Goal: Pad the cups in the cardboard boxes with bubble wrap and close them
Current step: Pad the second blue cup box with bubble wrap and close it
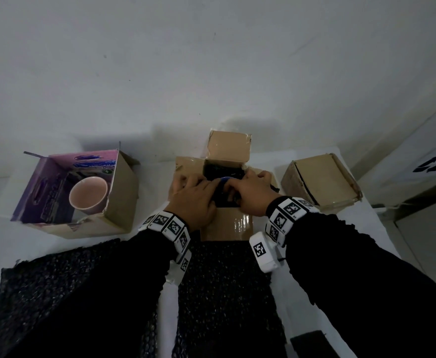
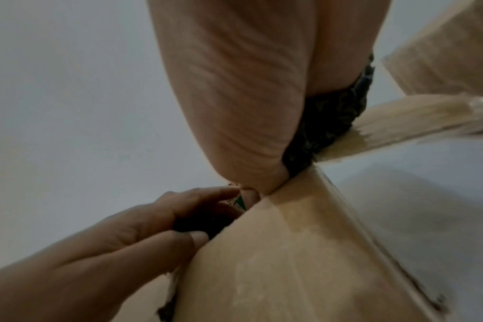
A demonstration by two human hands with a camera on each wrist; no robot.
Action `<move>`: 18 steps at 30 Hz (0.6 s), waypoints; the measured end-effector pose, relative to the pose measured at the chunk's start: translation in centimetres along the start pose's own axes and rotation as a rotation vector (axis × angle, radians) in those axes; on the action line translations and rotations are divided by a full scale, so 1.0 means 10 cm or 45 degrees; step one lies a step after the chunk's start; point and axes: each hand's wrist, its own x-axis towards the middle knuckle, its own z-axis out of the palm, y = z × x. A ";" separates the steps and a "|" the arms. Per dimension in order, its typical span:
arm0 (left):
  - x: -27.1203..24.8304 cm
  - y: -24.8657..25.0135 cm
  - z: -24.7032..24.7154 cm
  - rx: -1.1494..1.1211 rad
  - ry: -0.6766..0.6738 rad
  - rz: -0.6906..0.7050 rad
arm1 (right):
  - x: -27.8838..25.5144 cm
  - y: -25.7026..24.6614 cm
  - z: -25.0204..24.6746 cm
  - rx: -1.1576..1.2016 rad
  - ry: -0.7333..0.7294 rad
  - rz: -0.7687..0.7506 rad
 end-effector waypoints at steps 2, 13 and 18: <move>0.01 -0.01 -0.05 0.002 0.012 0.023 | 0.00 0.02 0.01 0.078 0.069 -0.012; -0.09 -0.05 -0.06 0.231 0.179 0.187 | -0.11 0.18 0.16 -0.245 0.380 -0.392; -0.10 0.11 -0.20 0.301 0.045 0.038 | -0.15 0.25 0.15 -0.391 0.337 -0.325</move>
